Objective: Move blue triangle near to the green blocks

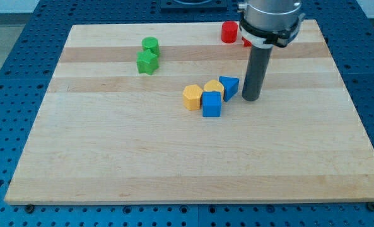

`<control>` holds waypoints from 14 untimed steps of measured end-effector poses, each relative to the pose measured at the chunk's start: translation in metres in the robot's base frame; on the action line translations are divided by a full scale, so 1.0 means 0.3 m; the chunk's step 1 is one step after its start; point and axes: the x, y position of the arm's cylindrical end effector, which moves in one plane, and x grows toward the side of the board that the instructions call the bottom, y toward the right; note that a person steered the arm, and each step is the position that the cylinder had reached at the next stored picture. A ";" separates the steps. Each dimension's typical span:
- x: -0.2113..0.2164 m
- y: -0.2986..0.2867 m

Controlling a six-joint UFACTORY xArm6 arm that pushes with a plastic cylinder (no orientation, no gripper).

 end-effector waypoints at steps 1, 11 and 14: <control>-0.028 -0.033; -0.224 -0.362; -0.244 -0.539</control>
